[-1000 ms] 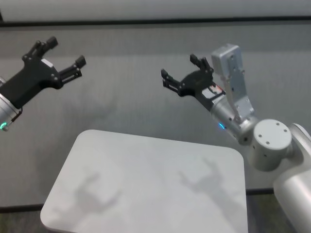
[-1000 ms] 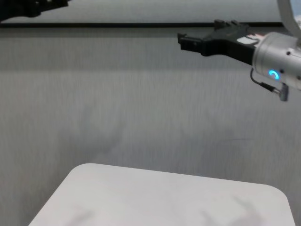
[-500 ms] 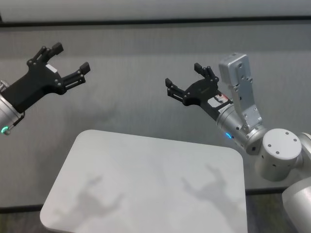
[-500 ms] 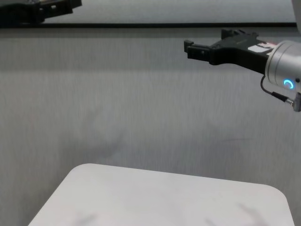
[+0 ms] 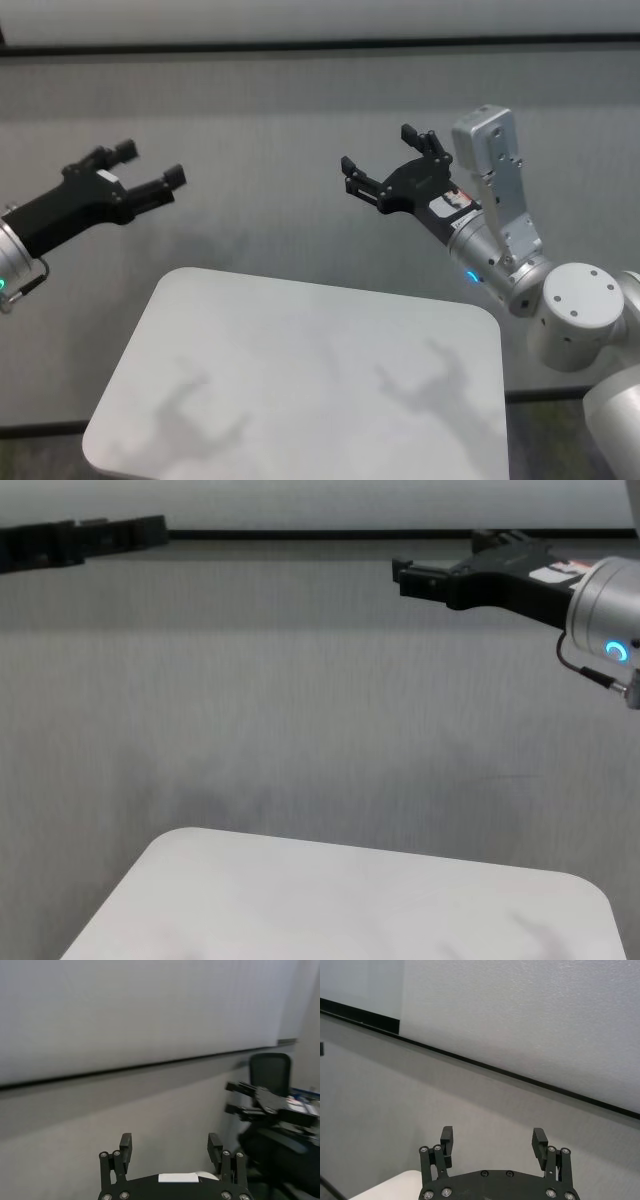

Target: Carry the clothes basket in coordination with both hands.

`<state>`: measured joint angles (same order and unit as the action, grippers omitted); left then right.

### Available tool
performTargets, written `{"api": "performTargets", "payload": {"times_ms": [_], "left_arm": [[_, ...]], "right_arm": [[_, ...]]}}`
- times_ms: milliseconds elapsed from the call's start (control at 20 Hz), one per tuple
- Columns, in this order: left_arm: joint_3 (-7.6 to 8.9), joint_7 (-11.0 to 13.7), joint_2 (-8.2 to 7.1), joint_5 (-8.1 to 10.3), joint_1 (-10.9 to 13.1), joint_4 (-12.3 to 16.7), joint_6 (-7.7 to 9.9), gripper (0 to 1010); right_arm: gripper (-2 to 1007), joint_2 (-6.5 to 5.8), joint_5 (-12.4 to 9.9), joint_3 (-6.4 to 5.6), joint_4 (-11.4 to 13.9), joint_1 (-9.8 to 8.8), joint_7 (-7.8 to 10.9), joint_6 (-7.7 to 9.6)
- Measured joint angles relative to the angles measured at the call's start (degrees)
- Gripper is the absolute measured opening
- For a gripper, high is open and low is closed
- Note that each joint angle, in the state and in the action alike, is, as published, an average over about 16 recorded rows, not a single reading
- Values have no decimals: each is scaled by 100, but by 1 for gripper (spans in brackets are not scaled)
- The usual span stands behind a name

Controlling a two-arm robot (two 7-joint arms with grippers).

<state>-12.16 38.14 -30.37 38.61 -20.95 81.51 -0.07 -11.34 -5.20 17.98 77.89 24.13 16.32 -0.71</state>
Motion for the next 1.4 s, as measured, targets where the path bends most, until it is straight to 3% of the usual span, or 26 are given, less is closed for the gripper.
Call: {"api": "performTargets", "payload": {"times_ms": [150,250,500,700,1050,1400], "left_arm": [[-40,121,-105,252,59,121,426,1002],[-86,223,-166,377,74,168,603,1002],[-226,416,-278,550,71,200,807,1002],[-339,499,-332,595,44,167,834,1002],[-494,496,-372,554,-25,74,699,1002],[-607,444,-409,517,-76,42,539,1002]], "right_arm": [[1001,-13,7,-13,14,-3,5,-10],[1001,-23,2,-21,25,-6,25,-17],[1000,-60,-84,-40,93,-38,140,-14],[1000,-109,-219,-47,192,-88,276,15],[1000,-246,-503,-31,412,-209,495,100],[1000,-385,-699,20,571,-316,557,179]]}}
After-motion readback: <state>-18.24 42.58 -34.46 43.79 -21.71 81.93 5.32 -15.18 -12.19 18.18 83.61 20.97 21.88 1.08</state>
